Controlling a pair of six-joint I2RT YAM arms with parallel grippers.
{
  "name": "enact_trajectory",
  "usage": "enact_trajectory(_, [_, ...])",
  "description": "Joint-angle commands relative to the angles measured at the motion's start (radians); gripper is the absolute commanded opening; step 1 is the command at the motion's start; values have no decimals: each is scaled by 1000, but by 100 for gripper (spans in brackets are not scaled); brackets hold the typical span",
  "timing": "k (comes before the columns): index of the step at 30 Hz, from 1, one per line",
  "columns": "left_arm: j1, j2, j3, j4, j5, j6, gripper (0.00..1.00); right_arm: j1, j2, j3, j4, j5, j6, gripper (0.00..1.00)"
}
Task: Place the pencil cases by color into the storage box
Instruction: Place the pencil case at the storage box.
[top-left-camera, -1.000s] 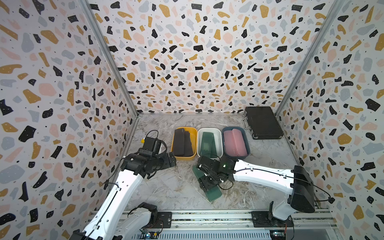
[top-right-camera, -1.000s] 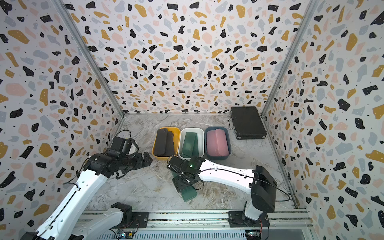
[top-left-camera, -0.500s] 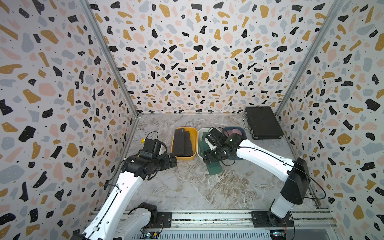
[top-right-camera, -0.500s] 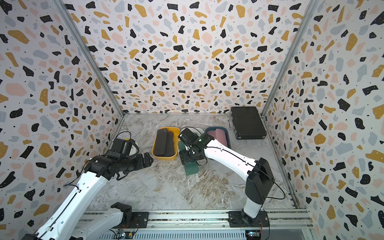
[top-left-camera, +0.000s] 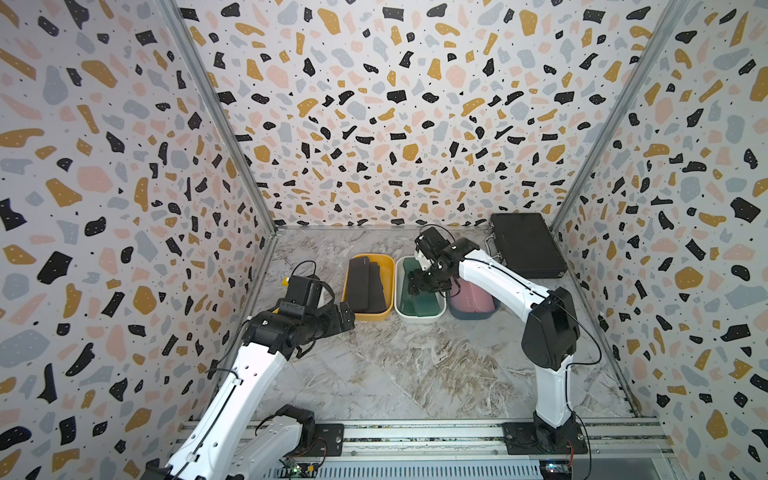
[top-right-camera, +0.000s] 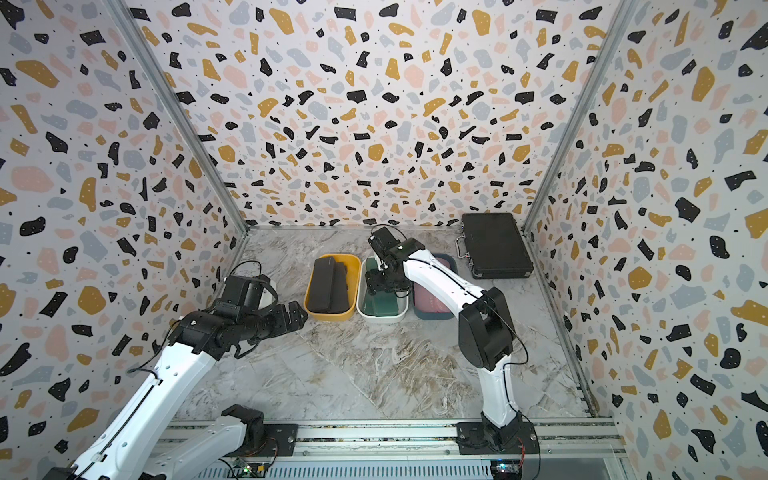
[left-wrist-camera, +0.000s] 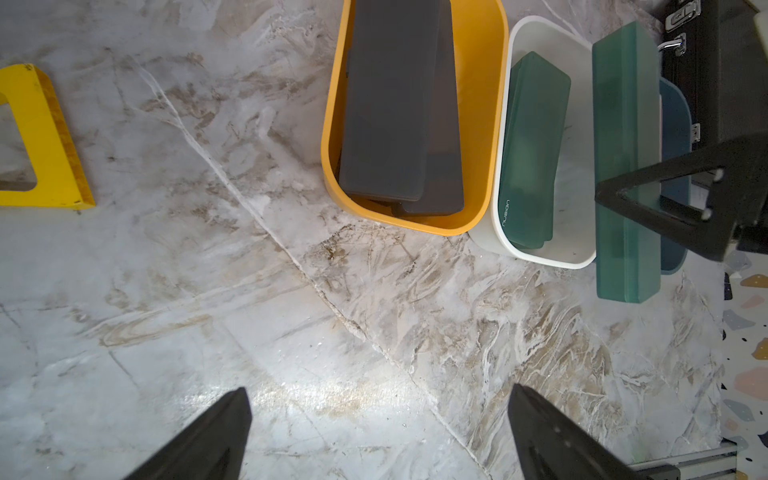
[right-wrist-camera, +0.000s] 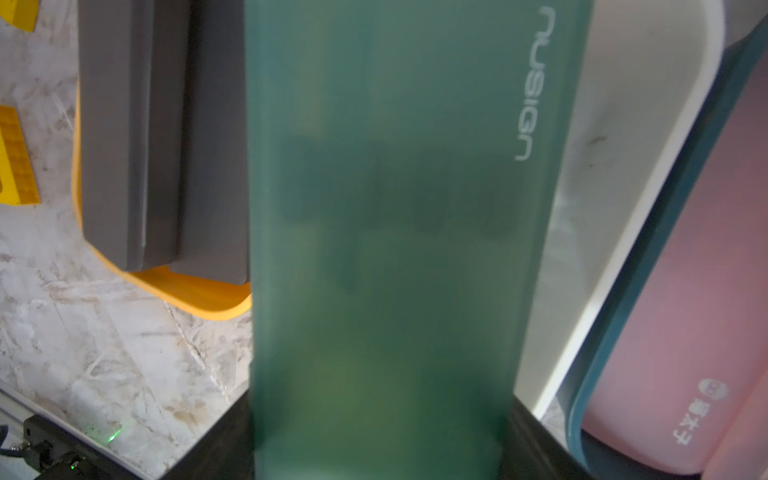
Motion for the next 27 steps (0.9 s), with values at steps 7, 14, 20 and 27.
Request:
enact_trajectory(7, [-5,6,-8,55,-3,-7,100,-49,78,119,-16,6,-26,57])
enact_trajectory(14, [-6,6,-14,68,0,-8,100,-70,126,140,-1,14,-26,58])
enact_trajectory(20, [-6,5,-18,74,3,-8,100,-79,142,123,20,11,-20,57])
enact_trajectory(27, [-5,5,-23,78,8,-6,100,-89,141,64,73,13,-5,58])
